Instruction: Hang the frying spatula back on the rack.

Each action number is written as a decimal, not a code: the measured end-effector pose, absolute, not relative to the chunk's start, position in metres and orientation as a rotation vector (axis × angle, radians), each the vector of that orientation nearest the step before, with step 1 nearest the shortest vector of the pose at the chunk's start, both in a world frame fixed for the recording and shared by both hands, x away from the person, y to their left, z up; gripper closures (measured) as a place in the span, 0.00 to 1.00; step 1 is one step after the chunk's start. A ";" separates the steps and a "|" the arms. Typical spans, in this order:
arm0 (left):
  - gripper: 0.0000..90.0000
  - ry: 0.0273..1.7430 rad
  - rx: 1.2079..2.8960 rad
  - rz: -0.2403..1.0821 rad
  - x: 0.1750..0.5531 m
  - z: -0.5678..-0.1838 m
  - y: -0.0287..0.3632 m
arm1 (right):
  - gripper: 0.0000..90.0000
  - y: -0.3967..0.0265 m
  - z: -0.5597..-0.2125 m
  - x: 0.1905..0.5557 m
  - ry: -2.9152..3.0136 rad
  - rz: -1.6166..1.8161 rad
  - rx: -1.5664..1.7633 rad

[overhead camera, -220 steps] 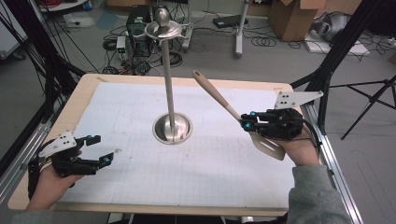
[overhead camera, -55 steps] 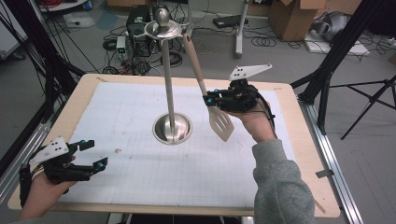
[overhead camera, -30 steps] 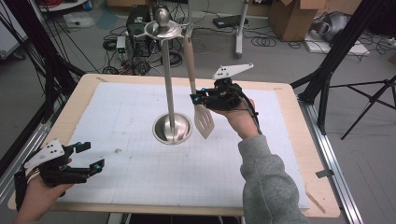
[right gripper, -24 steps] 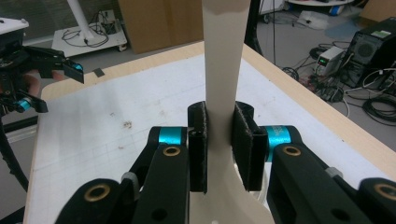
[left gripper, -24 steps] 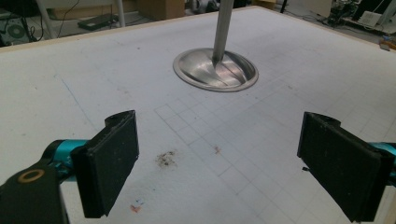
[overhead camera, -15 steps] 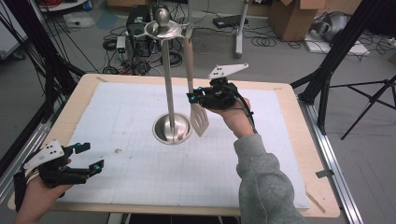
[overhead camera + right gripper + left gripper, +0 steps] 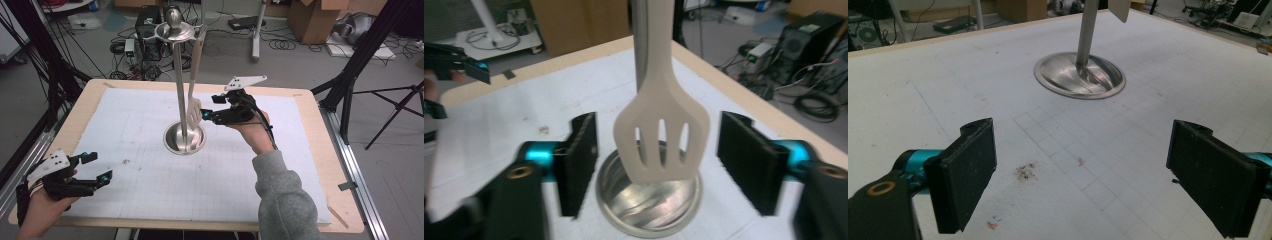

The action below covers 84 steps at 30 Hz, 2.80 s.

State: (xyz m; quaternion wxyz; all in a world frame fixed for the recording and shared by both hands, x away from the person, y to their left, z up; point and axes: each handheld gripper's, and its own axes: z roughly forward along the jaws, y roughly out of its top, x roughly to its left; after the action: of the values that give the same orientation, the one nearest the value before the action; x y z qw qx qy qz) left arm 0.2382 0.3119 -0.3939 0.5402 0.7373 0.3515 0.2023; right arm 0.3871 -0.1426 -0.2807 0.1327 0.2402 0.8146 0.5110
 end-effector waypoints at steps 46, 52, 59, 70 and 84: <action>0.14 0.781 1.619 0.476 0.273 -0.392 0.291 | 0.16 -0.228 -0.330 0.331 2.285 1.563 0.848; 0.14 0.783 1.597 0.476 0.275 -0.392 0.292 | 0.16 -0.241 -0.338 0.323 2.250 1.555 0.877; 0.14 0.784 1.596 0.469 0.279 -0.393 0.290 | 0.16 -0.256 -0.345 0.316 2.208 1.550 0.900; 0.14 0.792 1.599 0.474 0.281 -0.394 0.290 | 0.16 -0.280 -0.358 0.305 2.151 1.569 0.971; 0.14 0.801 1.590 0.479 0.282 -0.394 0.292 | 0.16 -0.306 -0.371 0.287 2.081 1.565 1.011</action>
State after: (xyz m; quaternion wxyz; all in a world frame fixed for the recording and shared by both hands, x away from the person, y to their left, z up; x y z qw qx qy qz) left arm 0.2817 0.2921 -0.3939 0.6043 0.6871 0.3462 0.2068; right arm 0.2865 -0.3063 -0.3711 0.1733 0.3564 0.7338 0.5518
